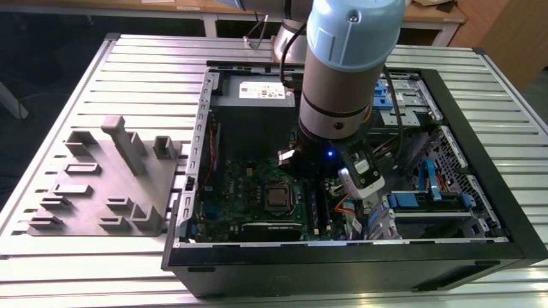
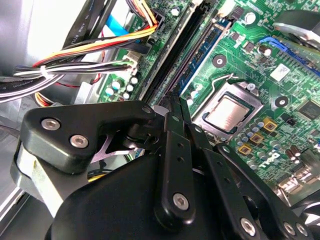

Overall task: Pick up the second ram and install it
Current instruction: 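Insert the second ram into the second slot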

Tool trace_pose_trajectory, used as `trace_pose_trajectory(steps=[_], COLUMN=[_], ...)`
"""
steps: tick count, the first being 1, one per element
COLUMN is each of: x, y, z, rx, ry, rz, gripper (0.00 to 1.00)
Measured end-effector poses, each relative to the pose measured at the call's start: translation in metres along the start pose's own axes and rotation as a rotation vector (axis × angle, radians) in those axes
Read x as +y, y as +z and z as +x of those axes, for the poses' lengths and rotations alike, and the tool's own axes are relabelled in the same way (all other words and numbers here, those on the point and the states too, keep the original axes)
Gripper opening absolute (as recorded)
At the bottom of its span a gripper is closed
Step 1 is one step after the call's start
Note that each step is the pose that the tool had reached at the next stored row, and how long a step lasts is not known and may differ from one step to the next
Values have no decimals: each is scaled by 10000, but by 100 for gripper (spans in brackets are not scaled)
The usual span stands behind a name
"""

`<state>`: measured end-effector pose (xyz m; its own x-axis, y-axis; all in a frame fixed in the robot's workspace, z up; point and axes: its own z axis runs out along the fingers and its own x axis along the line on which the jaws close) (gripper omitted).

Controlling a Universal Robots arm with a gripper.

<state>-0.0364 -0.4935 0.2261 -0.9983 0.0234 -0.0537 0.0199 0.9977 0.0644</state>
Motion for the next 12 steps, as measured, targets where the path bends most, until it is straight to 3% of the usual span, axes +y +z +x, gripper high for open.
trace_pose_trajectory(steps=[12], x=[-2], y=[31], z=[1], rx=[-9], ry=[131], rz=[4], gripper=[8])
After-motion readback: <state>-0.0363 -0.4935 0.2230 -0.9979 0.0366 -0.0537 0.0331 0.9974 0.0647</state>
